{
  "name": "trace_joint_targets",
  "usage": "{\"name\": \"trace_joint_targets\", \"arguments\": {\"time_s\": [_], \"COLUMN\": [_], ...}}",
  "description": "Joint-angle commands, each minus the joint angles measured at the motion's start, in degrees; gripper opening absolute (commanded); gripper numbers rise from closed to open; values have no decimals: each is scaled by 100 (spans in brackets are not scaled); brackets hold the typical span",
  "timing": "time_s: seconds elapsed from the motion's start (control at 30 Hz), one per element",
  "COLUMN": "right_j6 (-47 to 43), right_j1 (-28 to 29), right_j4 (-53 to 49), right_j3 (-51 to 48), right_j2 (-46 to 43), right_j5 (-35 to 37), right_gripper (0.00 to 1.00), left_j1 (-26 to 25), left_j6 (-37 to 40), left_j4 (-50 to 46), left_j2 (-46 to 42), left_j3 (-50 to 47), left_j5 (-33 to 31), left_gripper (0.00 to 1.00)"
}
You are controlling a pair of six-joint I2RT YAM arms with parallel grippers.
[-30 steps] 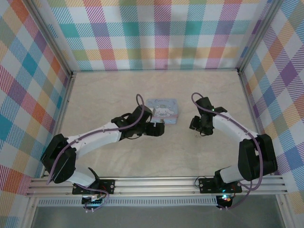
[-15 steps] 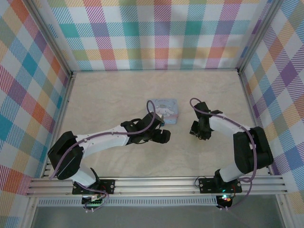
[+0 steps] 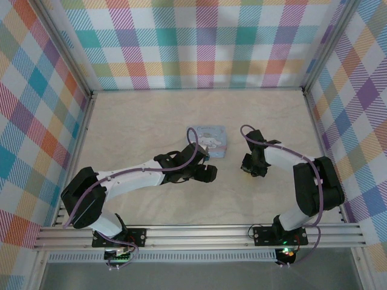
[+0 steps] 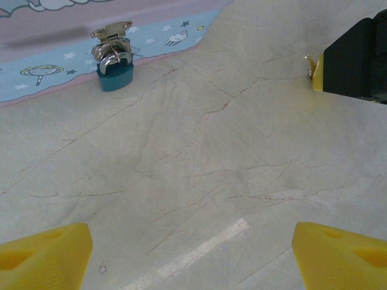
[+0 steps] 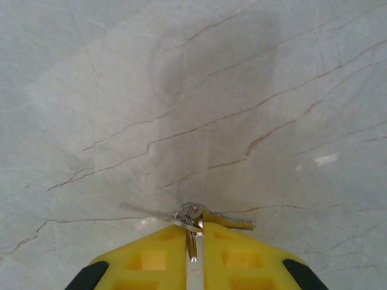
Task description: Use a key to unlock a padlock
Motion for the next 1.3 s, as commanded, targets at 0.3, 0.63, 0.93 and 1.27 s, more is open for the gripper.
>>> {"name": "trace_joint_targets", "arguments": {"time_s": [0.3,0.63,0.93,1.27], "right_j6": [-506,-1759,-4064,-5170], "right_j1": [-13,1,548,1035], "right_j4": [-304,-404,161,346], "right_j3": [61,1125,2417,3118], "right_j2": [-756,-1472,-1485,-1796], "right_j5": [94,-252,-1023,-1566], "right_gripper": [3,2,2,3], "left_j1": [-24,940,2139,2707], "left_j6": [-33,-218,-535,-695], "left_j4": [97,4,-199,-186], "left_j2": [-128,-515,-1130,-1667], "left_j3": [31,237,339,396], "left_j5": [-332,116,973,1647], "left_gripper": [86,87,87,87]}}
